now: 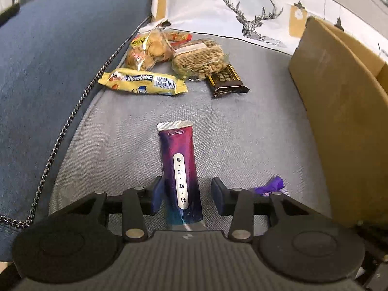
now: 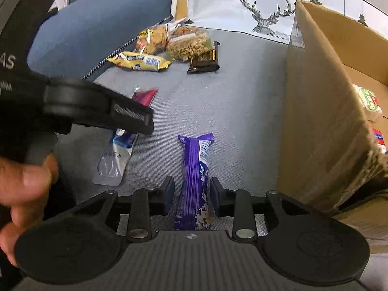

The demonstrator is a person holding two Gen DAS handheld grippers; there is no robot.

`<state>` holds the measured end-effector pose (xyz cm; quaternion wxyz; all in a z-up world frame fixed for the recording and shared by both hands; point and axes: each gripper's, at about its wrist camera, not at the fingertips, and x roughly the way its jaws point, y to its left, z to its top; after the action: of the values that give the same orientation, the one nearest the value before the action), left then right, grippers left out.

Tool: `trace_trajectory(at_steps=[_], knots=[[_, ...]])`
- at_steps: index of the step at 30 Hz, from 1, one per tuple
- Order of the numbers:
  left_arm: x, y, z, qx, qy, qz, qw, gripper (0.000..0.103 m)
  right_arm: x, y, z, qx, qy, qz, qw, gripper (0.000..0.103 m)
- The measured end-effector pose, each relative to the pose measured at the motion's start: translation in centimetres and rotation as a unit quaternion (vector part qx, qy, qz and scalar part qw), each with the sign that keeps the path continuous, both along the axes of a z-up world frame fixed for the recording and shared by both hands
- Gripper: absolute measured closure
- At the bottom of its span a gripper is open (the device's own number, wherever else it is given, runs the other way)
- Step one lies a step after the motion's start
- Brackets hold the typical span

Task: Organize snacks

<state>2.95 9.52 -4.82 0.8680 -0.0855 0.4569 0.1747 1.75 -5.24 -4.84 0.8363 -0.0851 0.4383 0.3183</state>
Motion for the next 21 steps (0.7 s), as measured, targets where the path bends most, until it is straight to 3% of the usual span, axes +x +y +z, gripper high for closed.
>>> trace_trajectory(at_steps=[4,6,9,14,21], knots=[[-0.2,0.4,-0.1,-0.001,-0.003,0.009,1.0000,0.065,-0.3,0.4,0.0,-0.012,-0.013,0.007,1.000,0.070],[-0.2,0.6,-0.1,-0.004,-0.006,0.010,0.9999,0.073,-0.6,0.6,0.0,-0.022,-0.026,0.012,0.999,0.081],[-0.4,0.6,0.2,-0.007,-0.015,0.013,0.9998,0.080,-0.8,0.4,0.1,-0.023,-0.036,0.012,0.999,0.085],[-1.4,0.3,1.4,-0.023,-0.041,-0.004,0.9989,0.080,-1.3,-0.4,1.2,-0.001,-0.054,0.001,0.999,0.085],[-1.3,-0.8,0.6,-0.037,-0.016,-0.037,0.9985,0.079,-1.4,-0.8,0.6,-0.013,-0.039,-0.004,0.999,0.083]])
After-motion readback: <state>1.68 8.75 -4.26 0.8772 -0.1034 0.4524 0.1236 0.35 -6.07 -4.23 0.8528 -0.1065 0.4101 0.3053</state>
